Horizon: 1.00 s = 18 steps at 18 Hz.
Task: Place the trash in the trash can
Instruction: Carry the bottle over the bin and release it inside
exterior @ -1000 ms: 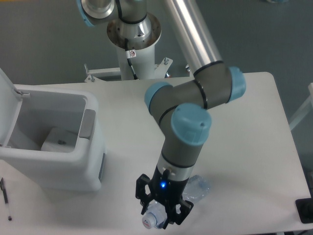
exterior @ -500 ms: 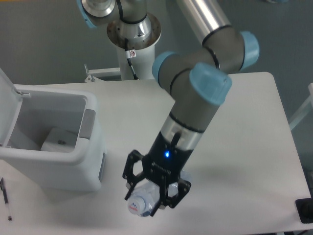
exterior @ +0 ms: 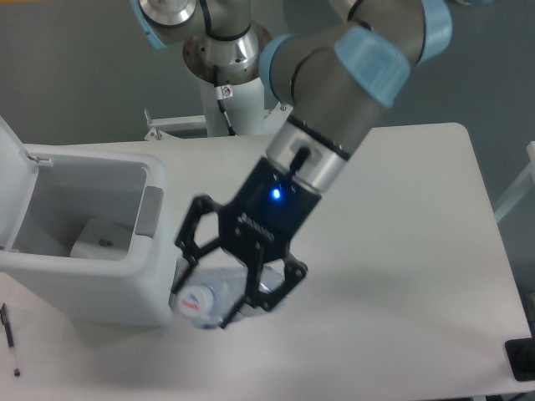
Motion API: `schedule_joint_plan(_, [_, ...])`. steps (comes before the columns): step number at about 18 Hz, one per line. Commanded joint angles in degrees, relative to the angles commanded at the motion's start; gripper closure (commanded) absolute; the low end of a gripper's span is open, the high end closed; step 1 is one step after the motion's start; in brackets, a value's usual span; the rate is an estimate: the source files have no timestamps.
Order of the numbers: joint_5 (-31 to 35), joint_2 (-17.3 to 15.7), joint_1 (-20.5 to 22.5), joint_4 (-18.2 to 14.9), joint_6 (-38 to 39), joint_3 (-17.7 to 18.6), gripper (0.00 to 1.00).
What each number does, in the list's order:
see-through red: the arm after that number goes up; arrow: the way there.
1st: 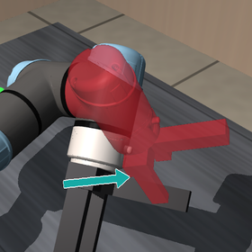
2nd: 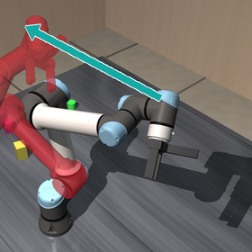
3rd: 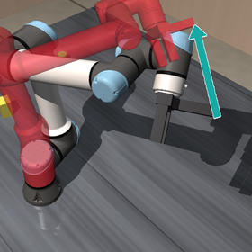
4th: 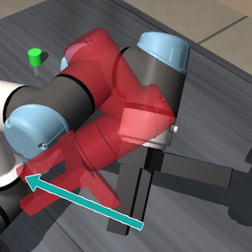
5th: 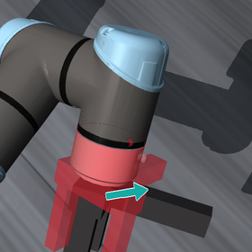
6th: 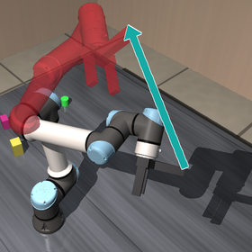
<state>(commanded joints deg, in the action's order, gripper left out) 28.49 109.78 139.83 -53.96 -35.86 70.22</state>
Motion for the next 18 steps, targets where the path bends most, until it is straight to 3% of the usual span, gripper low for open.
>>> schedule_joint_plan(6, [-9.1,-2.3,-0.4,0.0,3.9,-0.2,0.5])
schedule_joint_plan(11, [-10.1,-4.0,-3.7,0.0,8.3,0.9,0.5])
schedule_joint_plan(18, [-10.1,-8.3,-7.1,0.7,6.8,7.4,0.49])
